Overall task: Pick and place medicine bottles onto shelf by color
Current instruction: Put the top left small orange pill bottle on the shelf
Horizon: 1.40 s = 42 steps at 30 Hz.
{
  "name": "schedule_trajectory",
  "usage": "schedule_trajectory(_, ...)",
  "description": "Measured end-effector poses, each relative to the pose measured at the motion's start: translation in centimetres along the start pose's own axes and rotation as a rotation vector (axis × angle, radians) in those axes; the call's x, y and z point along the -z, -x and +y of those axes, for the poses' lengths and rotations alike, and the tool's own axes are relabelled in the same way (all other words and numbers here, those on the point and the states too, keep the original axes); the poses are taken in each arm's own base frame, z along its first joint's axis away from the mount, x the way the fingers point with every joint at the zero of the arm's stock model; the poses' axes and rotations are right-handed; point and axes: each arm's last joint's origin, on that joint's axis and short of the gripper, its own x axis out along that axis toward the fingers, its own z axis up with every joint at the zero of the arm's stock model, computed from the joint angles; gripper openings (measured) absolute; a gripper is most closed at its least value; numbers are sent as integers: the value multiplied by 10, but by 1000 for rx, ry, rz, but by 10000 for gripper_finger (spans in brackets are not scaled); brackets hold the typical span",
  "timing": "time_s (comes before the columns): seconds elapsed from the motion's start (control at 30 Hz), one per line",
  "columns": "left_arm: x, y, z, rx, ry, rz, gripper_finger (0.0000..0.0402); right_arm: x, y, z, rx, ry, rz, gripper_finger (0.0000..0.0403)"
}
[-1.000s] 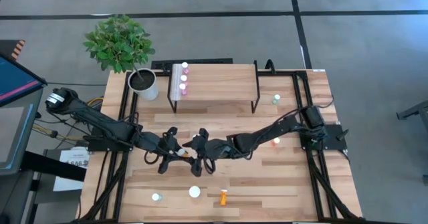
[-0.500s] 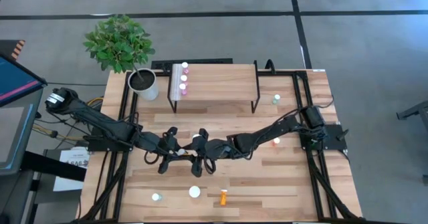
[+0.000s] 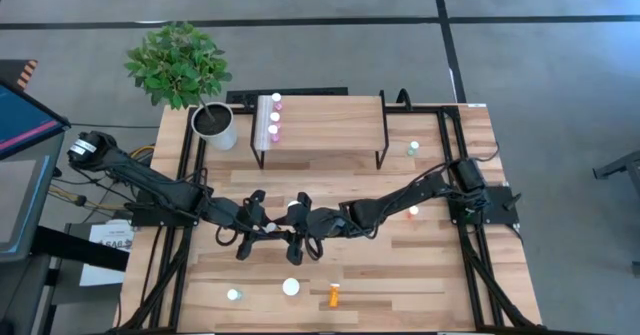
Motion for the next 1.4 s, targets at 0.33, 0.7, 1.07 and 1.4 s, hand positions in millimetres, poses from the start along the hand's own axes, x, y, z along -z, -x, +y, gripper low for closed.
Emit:
schedule_trajectory(0.33, 1, 0, 0, -4, 9, 13, 87, 1, 0, 0, 2, 3, 9, 130)
schedule_trajectory(0.7, 6, 0, 3, -42, 9, 58, 174, 2, -1, -3, 8, 8, 25, 129)
schedule_trajectory(1.07, 4, 25, 8, -167, -31, 30, 192, -28, 17, -23, 62, 68, 40, 129)
schedule_trajectory(1.4, 22, 63, 16, -129, -7, -155, 192, -82, 43, -78, 173, 113, -94, 129)
